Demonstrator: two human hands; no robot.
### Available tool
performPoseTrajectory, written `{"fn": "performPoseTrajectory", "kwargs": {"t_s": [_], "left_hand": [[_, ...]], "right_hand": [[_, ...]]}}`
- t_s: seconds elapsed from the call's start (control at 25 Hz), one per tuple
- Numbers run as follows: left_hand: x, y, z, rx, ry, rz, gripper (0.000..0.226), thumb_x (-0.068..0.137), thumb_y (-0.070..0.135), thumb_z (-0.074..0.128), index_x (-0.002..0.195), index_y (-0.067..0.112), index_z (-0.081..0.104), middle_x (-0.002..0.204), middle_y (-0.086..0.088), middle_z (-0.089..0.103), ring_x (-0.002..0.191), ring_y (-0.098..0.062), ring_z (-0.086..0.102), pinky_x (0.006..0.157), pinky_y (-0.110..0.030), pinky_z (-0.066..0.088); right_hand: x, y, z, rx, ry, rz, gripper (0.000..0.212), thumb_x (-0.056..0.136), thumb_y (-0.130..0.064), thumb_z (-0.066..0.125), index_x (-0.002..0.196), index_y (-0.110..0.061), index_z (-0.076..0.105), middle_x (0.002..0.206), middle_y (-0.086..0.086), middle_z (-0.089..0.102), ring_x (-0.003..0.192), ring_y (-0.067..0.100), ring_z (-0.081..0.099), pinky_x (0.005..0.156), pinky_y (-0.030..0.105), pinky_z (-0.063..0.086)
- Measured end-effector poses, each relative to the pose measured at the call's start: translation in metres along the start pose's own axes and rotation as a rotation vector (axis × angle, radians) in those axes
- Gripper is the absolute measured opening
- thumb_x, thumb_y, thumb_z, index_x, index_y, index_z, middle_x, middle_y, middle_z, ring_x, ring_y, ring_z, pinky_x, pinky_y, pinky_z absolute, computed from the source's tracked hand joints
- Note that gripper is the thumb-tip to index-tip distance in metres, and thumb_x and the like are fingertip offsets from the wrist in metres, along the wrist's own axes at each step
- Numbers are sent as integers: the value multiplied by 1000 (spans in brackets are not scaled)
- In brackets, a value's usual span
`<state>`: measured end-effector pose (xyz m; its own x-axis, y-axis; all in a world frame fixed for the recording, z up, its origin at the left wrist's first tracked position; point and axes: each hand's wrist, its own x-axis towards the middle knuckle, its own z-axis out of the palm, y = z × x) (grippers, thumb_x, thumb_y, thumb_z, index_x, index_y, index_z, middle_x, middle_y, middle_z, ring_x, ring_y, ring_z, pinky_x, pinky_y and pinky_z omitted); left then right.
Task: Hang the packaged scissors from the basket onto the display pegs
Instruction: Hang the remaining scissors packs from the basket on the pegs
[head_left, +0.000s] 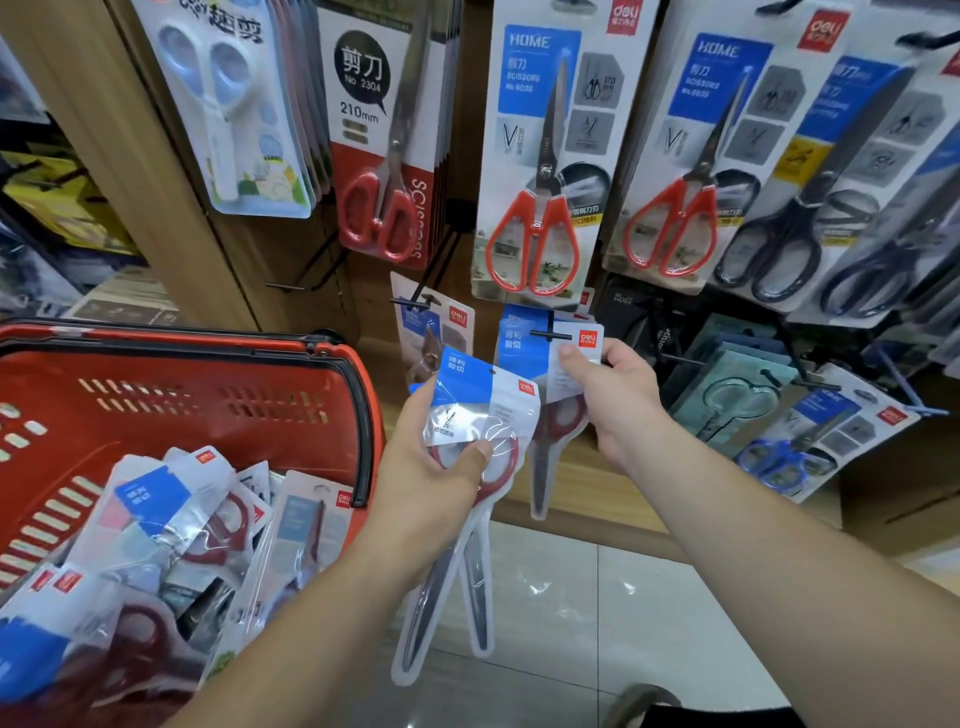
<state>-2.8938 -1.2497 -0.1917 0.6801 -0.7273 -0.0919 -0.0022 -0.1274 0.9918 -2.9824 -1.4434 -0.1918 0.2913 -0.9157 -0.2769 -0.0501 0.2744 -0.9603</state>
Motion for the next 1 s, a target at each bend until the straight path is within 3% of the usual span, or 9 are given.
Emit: {"fn": "performPoseTrajectory", "kwargs": {"t_s": [0.2,0.36,0.52,1.0], "left_hand": [[7,3,4,-27,5,16,60,95,4,75,140,39,56,119,23,73,111,5,69,89,-13,57],[12,2,6,-34,10,13,63,94,5,76,143,39,55,118,25,72,110,7,68,80,-7,53],[12,2,8,-33,20,-5,64,94,7,77,143,40,54,118,24,72,110,8,68,79,-6,53],[9,4,3,-36,12,-59,65,94,8,78,142,42,51,117,22,71,106,12,66,71,-6,53]], "right_hand": [[2,2,18,-28,-10,-30,9,101,-15,70,108,-20,72,99,1,81,90,18,79,75,37,65],[3,1,12,3,-7,-13,8,97,-11,72,103,-14,77,93,6,81,88,23,80,71,37,64],[1,-3,10,-13,3,-35,8,93,-11,78,101,-15,79,89,4,82,84,19,80,64,30,61],[0,-6,13,-66,52,-15,5,96,-17,76,94,-22,77,89,2,81,87,19,79,73,40,64]]}}
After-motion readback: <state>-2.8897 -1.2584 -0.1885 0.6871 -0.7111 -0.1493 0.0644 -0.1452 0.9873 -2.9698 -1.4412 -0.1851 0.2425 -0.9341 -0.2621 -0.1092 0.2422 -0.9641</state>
